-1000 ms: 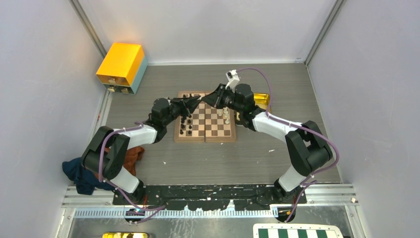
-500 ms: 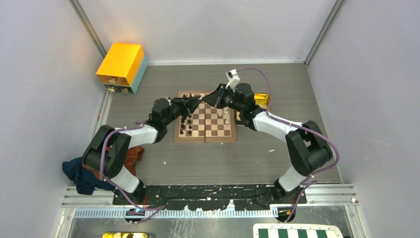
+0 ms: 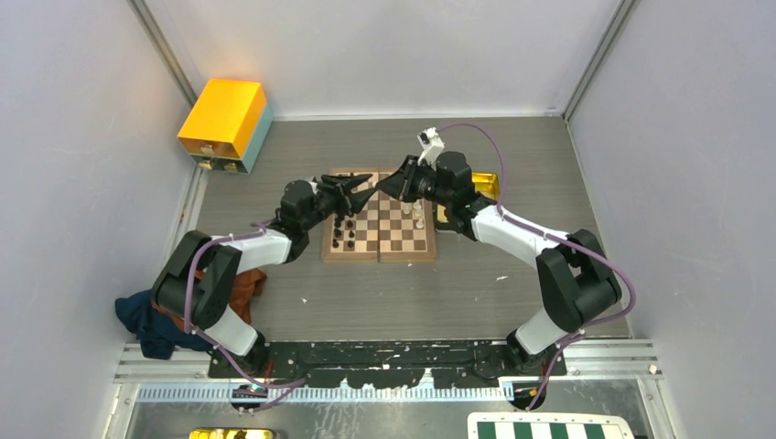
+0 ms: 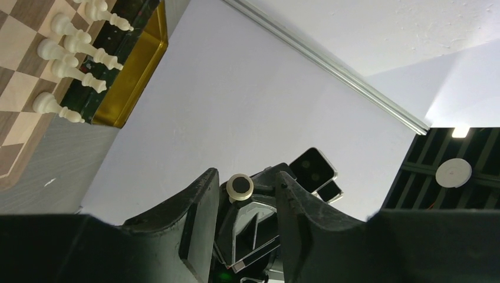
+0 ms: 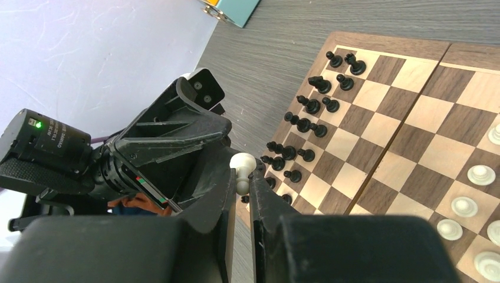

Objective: Set up the chess pieces on the board
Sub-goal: Place the chess piece on the chessboard.

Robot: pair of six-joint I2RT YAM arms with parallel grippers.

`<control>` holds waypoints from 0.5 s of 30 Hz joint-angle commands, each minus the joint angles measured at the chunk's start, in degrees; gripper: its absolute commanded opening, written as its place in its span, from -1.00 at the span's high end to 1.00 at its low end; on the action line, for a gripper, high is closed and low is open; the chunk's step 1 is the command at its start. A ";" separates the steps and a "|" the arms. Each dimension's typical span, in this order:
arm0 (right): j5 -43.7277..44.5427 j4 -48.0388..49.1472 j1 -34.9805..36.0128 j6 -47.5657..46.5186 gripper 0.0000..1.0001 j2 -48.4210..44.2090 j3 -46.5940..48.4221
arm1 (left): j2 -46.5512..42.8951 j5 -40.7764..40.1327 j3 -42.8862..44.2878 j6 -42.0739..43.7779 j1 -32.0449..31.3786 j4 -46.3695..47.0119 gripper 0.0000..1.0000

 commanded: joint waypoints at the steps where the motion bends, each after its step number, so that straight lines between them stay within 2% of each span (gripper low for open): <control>1: 0.56 -2.85 -0.32 -3.25 0.98 -4.66 3.28 | -3.48 2.04 1.15 3.61 0.26 -0.27 0.14; 6: 3.17 -13.39 -0.27 -7.10 0.98 -6.38 6.32 | -6.86 3.65 -0.40 9.33 1.07 -5.05 0.07; 8: 5.43 -22.56 -0.27 -9.40 0.98 -6.44 9.48 | -9.03 4.42 -0.34 13.72 1.49 -9.60 0.08; 15: 13.55 -49.48 -0.13 -14.96 0.98 -3.50 20.48 | -18.47 3.16 9.47 39.35 2.16 -42.06 0.07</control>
